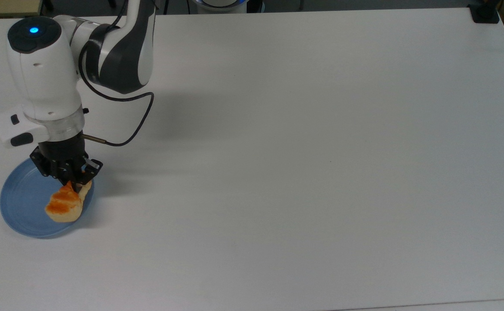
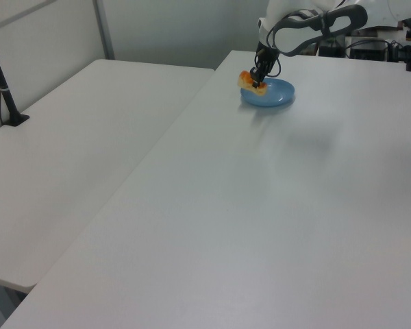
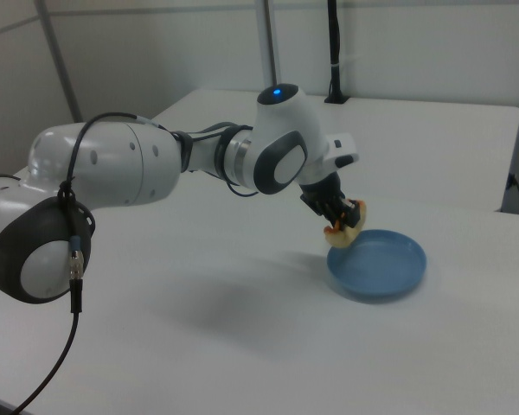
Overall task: Put the bread on a plate
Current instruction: 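Lower the bread roll onto the blue plate and open the gripper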
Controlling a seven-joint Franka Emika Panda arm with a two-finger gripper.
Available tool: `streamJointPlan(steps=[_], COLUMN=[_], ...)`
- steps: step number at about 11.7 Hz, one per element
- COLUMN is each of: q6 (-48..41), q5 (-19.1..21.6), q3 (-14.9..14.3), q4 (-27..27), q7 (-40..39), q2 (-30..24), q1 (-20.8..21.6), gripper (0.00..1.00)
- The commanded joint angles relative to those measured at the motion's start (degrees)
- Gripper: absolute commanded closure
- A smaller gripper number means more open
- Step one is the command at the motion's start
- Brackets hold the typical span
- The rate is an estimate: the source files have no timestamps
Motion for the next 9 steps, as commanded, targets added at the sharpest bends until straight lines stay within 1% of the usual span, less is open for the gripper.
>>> streamJointPlan(steps=[1, 3, 7, 8, 9], q6=[-0.25, -1.22, -1.4, -1.31, -1.23], q5=[-0.77, -0.68, -0.59, -0.59, -0.51], q3=[-0.17, -1.22, -1.4, -1.4, -1.4], q4=[0.7, -0.44, -1.5, -1.5, -1.5], q7=[-0.56, -0.56, -0.3, -0.21, -0.04], q2=[0.61, 0.53, 1.05, 1.84, 1.93], q1=[-2.74, -3.63, -3.72, -3.81, -3.9], gripper=[0.87, 0.87, 0.87, 0.83, 0.28])
